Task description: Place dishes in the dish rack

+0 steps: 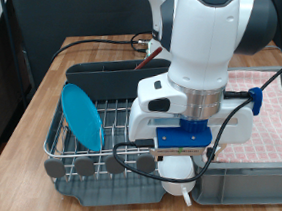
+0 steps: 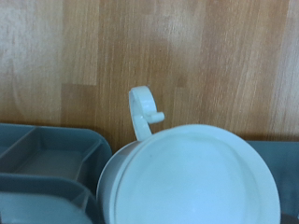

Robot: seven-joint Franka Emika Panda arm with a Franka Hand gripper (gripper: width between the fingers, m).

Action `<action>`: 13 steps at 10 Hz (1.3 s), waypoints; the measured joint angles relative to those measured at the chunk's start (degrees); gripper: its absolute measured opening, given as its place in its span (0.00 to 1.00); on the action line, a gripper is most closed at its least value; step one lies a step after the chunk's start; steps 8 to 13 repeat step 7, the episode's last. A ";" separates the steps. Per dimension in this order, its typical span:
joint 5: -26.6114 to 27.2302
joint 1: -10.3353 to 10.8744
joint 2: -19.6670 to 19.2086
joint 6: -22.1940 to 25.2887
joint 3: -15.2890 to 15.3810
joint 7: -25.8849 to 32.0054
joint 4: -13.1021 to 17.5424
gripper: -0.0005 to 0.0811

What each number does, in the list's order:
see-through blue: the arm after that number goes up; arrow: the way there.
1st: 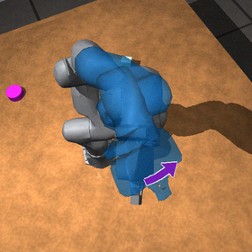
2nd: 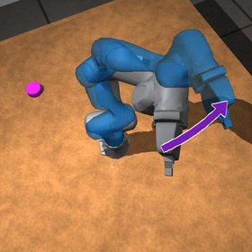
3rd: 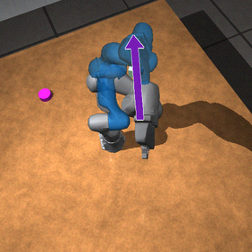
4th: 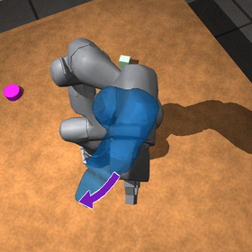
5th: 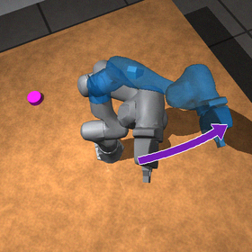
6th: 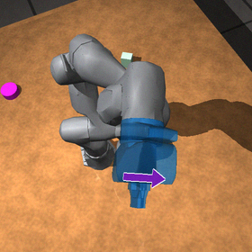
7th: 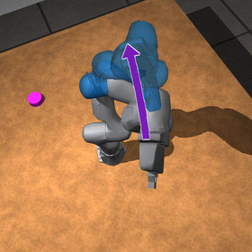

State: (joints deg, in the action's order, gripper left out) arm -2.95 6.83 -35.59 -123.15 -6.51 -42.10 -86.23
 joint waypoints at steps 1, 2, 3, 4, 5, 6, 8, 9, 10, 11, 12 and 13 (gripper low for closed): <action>0.05 0.01 0.89 1.12 0.00 0.00 0.41 0.99; 0.05 0.03 1.90 2.51 0.00 0.00 0.75 0.99; 0.05 0.05 2.83 4.30 0.00 0.00 1.40 0.99; 0.05 0.05 3.55 6.13 0.00 0.00 2.24 0.99; 0.05 0.06 4.17 7.80 0.00 0.00 3.09 0.99; 0.05 0.06 4.57 9.17 0.00 0.00 3.88 0.99; 0.02 0.08 4.83 10.42 0.00 0.00 4.71 0.99; 0.02 0.08 4.83 10.42 0.00 0.00 4.71 0.99; 0.02 0.08 4.83 10.42 0.00 0.00 4.71 0.99; 0.02 0.08 4.83 10.42 0.00 0.00 4.71 0.99; 0.02 0.08 4.83 10.42 0.00 0.00 4.71 0.99; 0.02 0.08 4.83 10.42 0.00 0.00 4.71 0.99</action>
